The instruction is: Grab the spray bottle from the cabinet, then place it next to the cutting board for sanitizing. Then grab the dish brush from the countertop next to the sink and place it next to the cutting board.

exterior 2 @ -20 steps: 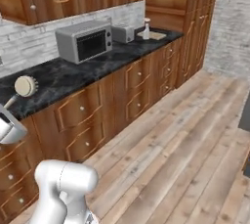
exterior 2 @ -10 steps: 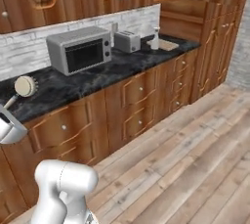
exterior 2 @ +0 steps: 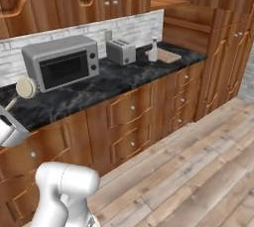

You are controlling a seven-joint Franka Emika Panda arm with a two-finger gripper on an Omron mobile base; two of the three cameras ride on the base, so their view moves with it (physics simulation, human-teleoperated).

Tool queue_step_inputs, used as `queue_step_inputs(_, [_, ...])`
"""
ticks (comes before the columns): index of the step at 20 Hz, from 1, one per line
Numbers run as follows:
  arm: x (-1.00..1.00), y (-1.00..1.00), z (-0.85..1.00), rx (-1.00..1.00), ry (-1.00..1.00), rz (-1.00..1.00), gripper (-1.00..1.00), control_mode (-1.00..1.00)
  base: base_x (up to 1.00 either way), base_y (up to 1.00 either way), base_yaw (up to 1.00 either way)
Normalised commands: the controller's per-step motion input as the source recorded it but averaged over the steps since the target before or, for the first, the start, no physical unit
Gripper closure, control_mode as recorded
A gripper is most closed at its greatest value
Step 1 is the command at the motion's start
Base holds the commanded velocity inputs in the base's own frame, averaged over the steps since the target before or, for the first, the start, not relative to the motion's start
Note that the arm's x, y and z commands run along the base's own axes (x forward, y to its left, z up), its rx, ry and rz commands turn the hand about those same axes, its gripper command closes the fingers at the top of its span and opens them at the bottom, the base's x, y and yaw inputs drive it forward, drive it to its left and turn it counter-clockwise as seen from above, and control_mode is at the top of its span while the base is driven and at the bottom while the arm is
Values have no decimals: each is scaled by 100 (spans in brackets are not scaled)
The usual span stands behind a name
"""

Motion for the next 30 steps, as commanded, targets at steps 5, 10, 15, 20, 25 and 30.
queue_step_inputs(5, [0,0,0,0,0,0,100,100,100,-2,8])
queue_step_inputs(10, [0,0,0,0,0,0,100,100,100,-12,14])
queue_step_inputs(15, [0,0,0,0,0,0,100,100,100,-57,26])
queue_step_inputs(20, [0,0,0,0,0,0,100,100,100,-95,36])
queue_step_inputs(25, [0,0,0,0,0,0,100,100,100,-95,36])
queue_step_inputs(30, [0,0,0,0,0,0,100,100,100,-100,32])
